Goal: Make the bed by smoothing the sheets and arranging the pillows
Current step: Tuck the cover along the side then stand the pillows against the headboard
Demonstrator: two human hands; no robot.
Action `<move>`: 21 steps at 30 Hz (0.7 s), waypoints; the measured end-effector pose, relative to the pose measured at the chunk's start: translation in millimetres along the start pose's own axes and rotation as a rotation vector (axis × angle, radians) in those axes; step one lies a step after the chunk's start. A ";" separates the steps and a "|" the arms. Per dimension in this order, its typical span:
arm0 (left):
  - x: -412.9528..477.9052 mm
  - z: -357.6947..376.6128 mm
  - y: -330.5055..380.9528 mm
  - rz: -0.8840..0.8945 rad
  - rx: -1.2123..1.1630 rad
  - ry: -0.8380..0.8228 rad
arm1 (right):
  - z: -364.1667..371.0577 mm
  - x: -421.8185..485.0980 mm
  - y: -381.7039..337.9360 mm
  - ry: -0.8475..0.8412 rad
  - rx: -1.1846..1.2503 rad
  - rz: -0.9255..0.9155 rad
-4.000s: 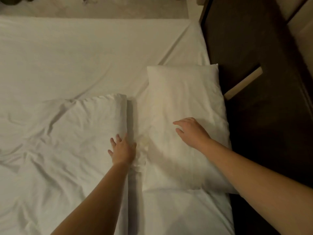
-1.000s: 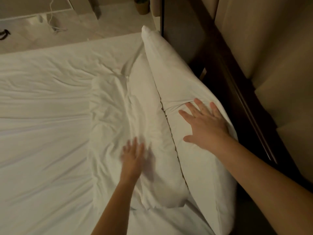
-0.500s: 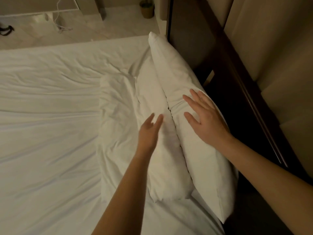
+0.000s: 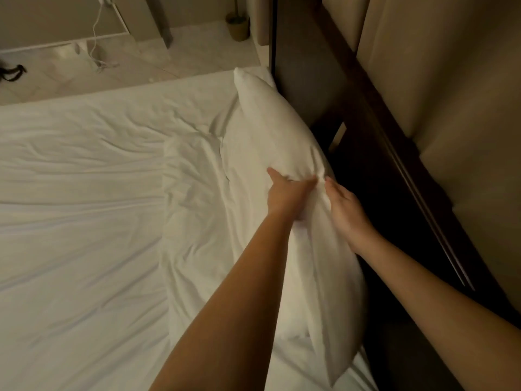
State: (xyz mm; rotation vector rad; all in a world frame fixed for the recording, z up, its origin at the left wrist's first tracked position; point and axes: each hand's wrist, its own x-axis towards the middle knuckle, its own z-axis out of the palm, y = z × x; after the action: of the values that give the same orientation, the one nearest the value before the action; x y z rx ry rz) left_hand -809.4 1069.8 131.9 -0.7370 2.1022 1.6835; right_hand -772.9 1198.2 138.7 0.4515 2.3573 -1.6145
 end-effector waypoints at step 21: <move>-29.9 -162.2 -68.9 -0.032 -0.502 0.062 | 8.5 17.9 18.1 -0.165 -0.265 0.045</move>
State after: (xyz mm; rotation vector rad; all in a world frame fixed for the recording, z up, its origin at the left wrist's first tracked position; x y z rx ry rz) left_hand -736.3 906.6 132.3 -0.9654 1.6990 2.2245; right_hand -782.1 1198.4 113.6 0.3011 2.3704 -1.2437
